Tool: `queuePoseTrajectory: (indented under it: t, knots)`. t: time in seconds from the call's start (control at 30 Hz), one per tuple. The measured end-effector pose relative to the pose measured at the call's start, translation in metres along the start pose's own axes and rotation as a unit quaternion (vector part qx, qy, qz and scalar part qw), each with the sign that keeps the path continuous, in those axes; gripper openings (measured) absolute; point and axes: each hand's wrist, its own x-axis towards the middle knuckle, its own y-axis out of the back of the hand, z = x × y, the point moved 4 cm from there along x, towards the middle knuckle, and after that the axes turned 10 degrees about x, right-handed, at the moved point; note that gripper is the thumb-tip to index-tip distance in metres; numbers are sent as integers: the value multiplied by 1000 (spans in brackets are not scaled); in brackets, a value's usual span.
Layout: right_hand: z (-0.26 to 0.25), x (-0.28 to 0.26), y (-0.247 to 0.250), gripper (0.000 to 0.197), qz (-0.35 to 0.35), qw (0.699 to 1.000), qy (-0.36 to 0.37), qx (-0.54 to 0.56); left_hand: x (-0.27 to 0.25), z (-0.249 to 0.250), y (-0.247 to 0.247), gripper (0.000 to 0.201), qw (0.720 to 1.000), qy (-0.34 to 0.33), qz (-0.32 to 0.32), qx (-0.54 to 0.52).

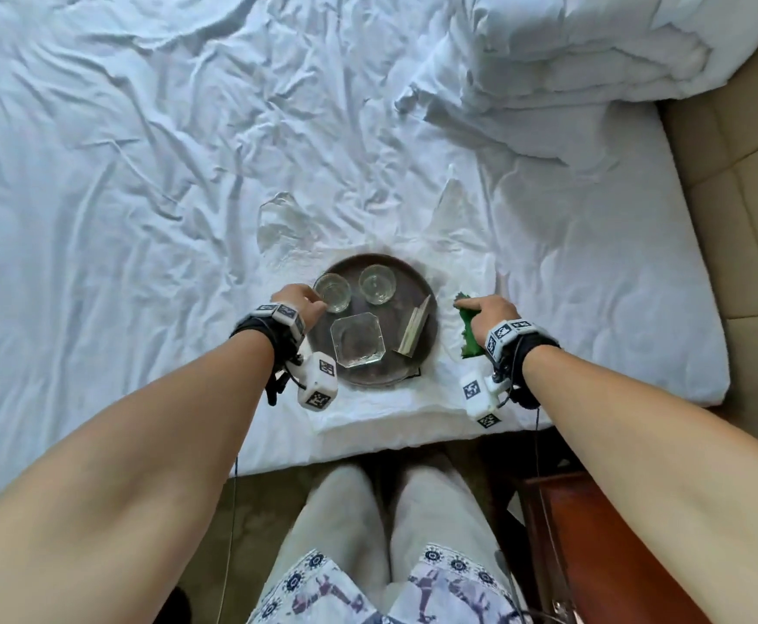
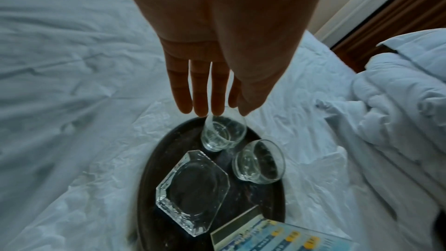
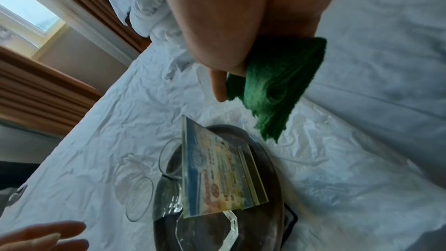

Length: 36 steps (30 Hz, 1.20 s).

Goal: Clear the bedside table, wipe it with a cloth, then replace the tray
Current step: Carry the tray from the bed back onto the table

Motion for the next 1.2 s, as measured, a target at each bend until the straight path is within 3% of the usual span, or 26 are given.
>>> queuePoseTrajectory:
  t: [0.13, 0.23, 0.47, 0.63, 0.93, 1.03, 1.13, 1.2]
  knots:
    - [11, 42, -25, 47, -21, 994, 16, -103, 20, -15, -17, 33, 999, 52, -5, 15]
    - [23, 70, -39, 38, -23, 988, -17, -150, 36, -26, -29, 54, 995, 95, -21, 20]
    - [23, 100, -66, 25, 5, 979, 21, -202, 68, -47, -63, 62, 990, 120, -53, 43]
    - [28, 115, -86, 25, -27, 981, 15, -194, 85, -54, -79, 56, 993, 109, -48, 22]
    - [30, 132, -99, 22, 1, 989, -29, -146, 103, -53, -85, 44, 994, 102, -19, 27]
    - [25, 130, -100, 30, 0, 993, -24, -112, 106, -52, -85, 44, 994, 100, -18, 41]
    - [30, 134, -101, 13, 9, 995, -25, -92, 107, -53, -84, 43, 994, 94, -17, 47]
    - [38, 139, -99, 17, 16, 996, -32, -84, 105, -54, -81, 42, 994, 90, -17, 51]
